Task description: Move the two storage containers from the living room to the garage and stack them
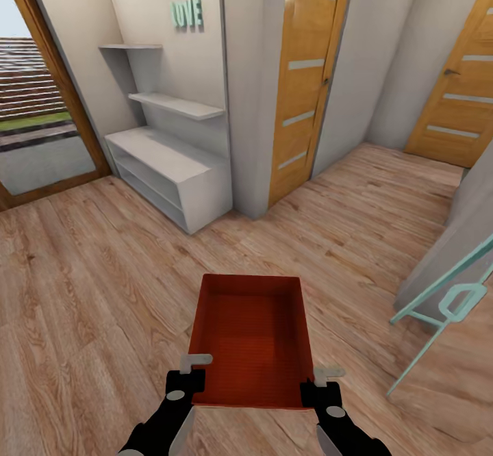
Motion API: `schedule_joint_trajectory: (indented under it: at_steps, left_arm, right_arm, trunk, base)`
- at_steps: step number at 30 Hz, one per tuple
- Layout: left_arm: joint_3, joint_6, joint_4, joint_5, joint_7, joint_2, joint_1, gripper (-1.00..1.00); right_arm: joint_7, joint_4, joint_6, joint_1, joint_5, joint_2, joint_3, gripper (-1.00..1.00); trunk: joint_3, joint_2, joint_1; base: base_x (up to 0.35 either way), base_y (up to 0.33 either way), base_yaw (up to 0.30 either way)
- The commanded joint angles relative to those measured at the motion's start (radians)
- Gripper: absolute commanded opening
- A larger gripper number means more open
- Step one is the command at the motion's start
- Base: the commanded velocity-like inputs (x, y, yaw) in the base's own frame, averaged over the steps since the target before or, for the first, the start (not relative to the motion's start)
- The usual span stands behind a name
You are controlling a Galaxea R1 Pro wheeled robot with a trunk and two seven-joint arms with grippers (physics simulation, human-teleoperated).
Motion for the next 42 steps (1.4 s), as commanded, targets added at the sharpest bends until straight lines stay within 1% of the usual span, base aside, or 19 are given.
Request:
schedule_joint_trajectory:
  at_steps: [1, 17, 35, 42]
  left_arm:
    - [-0.018, 0.003, 0.049, -0.01, -0.027, 0.0, 0.0, -1.0]
    - [-0.018, 0.003, 0.049, -0.01, -0.027, 0.0, 0.0, -1.0]
    - [-0.018, 0.003, 0.049, -0.01, -0.027, 0.0, 0.0, -1.0]
    - [-0.018, 0.002, 0.049, -0.01, -0.027, 0.0, 0.0, -1.0]
  right_arm:
    - [-0.001, -0.005, 0.001, -0.003, 0.003, -0.035, 0.007, -1.0]
    - [0.0, -0.005, 0.0, -0.003, 0.004, -0.035, 0.007, -1.0]
    - [0.0, -0.005, 0.0, -0.003, 0.004, -0.035, 0.007, -1.0]
    - [0.0, -0.005, 0.001, -0.003, 0.004, -0.035, 0.007, -1.0]
  trunk:
    - [-0.001, 0.0, 0.001]
    - [-0.001, 0.0, 0.001]
    - [0.007, 0.0, 0.001]
    - [0.008, 0.0, 0.001]
  base:
    - [0.328, 0.101, 0.0]
    - [0.329, 0.1, -0.012]
    - [0.329, 0.088, -0.253]
    - [0.326, 0.006, -0.052]
